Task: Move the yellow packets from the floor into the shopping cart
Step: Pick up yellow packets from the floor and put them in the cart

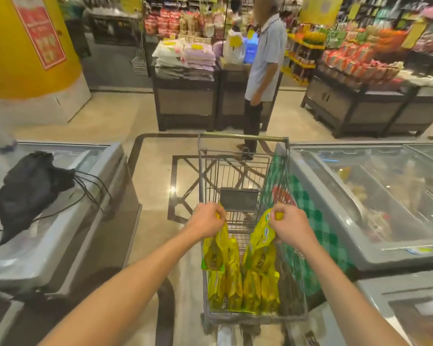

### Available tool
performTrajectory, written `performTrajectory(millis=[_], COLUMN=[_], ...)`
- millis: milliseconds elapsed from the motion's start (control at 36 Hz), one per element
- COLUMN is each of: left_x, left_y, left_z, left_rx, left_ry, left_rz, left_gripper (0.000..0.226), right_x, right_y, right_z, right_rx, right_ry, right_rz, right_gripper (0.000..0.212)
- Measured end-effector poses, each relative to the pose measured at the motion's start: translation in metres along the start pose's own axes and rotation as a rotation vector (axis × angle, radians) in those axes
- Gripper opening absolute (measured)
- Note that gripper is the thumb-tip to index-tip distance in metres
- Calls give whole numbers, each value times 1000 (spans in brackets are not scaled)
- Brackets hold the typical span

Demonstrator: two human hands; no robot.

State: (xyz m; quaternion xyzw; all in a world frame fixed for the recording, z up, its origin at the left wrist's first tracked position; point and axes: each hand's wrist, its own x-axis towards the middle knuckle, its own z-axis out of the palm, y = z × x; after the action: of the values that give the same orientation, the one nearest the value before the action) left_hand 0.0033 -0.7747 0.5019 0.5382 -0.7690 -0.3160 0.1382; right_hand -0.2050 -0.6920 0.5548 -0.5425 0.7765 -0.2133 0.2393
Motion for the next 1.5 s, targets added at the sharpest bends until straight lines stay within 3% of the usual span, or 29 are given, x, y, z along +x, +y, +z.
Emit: performTrajectory(millis=[222,306,694,944,1139,1278,1417,1500], left_x=[114,152,282,302,308,314,323,326], left_y=[-3,-5,-87,-145,-172,-188,-190,-189], left_z=[19,30,131,206,243,254,255,249], left_rx=[35,76,87,96,152,139,84,134], left_ry=[8,-29,-178,-204,-339,-381,-384,-439], left_rz=[-104,-119,-336,-421,-465,-532,-546,-507], left_gripper=[33,25,28,31,33,38,26,50], right_x=[138,185,332,368,375,376,380,382], right_y=[23,36,100,153,188,184,174,167], right_z=[26,47,174,273,327,335,336,329], right_rx=[-66,-132,-115,-158,-169,-177,-182,-197], right_ry=[-110,-140,-355,-503,-597,-673,-707,-751], right_rz=[-141,-184,-104,-24,35,50,33,40], right_gripper=[21,11,16,28,36,31,30,26])
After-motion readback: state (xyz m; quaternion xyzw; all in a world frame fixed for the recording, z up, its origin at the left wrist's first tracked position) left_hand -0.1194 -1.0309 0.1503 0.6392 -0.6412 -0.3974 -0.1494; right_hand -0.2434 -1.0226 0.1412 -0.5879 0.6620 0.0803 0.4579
